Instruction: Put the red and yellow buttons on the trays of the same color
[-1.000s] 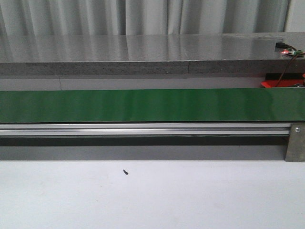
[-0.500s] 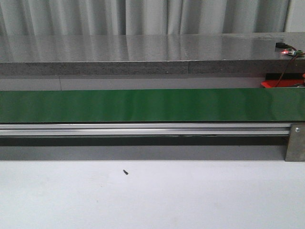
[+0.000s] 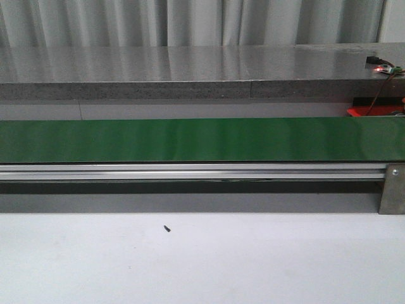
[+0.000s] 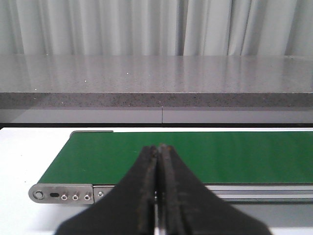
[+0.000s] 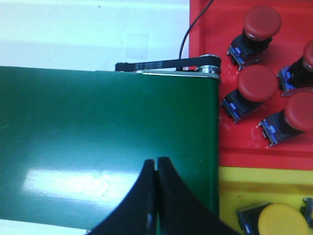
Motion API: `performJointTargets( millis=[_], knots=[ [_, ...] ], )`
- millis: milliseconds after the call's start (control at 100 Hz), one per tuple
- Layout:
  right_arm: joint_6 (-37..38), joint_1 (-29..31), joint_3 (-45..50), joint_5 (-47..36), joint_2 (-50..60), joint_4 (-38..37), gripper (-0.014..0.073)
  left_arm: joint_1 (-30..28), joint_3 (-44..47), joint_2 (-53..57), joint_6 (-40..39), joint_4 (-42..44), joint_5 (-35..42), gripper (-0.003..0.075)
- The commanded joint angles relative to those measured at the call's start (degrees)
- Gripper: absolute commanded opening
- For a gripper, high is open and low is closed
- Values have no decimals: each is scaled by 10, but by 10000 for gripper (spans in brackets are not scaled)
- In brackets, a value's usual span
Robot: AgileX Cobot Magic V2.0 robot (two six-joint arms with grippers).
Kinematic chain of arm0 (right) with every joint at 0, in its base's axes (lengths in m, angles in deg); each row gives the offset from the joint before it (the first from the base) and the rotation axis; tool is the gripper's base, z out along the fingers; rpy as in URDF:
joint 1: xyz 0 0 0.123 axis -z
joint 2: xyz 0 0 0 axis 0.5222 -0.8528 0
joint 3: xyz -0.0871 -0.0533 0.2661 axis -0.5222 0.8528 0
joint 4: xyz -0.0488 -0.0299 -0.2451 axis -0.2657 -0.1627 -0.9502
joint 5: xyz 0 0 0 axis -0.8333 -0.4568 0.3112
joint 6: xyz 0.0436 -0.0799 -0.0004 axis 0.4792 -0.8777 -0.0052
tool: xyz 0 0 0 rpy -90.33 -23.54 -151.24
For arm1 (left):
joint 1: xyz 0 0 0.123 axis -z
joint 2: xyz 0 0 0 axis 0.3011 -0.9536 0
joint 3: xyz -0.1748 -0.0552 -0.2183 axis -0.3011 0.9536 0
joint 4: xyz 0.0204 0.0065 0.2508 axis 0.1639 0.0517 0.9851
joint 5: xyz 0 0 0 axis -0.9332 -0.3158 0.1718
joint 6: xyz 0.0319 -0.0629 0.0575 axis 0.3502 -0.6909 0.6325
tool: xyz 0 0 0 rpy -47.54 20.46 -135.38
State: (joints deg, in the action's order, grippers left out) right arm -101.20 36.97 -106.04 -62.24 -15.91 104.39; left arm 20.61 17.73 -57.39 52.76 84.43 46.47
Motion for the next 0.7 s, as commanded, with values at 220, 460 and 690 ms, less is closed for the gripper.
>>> performJointTargets(
  millis=[220,460,690],
  knots=[
    [-1,-10,99,-119,141,13,-60,-1,24,19,-4,0,43,-20],
    [-2,-10,173,-174,231,11,-60,-1,24,19,-4,0,43,-20],
    [-2,-10,241,-202,313,14,-60,-1,24,19,-4,0,43,-20]
  ],
)
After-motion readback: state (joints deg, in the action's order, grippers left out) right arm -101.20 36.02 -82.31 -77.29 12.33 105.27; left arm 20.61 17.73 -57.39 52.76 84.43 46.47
